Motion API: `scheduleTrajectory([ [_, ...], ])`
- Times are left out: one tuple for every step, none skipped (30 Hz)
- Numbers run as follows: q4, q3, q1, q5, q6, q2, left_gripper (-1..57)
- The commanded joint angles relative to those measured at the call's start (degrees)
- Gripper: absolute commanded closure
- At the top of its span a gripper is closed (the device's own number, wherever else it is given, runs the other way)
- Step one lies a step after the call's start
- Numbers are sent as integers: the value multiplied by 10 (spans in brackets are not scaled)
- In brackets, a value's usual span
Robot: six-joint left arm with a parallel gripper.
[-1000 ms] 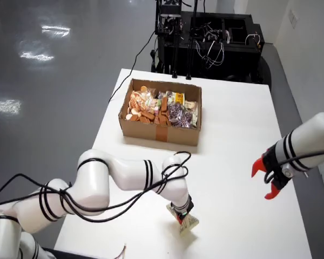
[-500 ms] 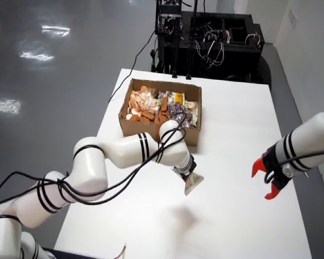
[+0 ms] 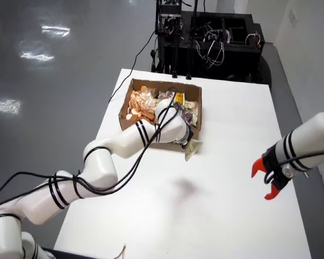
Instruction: Grasp a snack and put it in the bin.
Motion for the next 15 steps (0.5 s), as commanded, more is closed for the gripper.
scheduleTrajectory([
  [7,-39,17,-2,11,20,519],
  [10,-48,21,-4,14,24,519],
  [12,-56,24,-6,16,28,519],
  [14,-62,28,-9,18,31,519],
  [15,-67,31,-12,20,34,519],
  [17,-72,35,-16,21,36,519],
  [18,-75,38,-20,22,37,519],
  [19,-78,41,-25,24,39,519],
  [21,-81,44,-30,25,40,519],
  [23,-83,47,-35,25,41,520],
  [24,-85,49,-42,26,41,520],
  [25,-87,52,-48,26,42,521],
  [26,-89,55,-55,26,43,520],
  [26,-90,58,-61,25,43,520],
  [27,-92,61,-68,24,43,520],
])
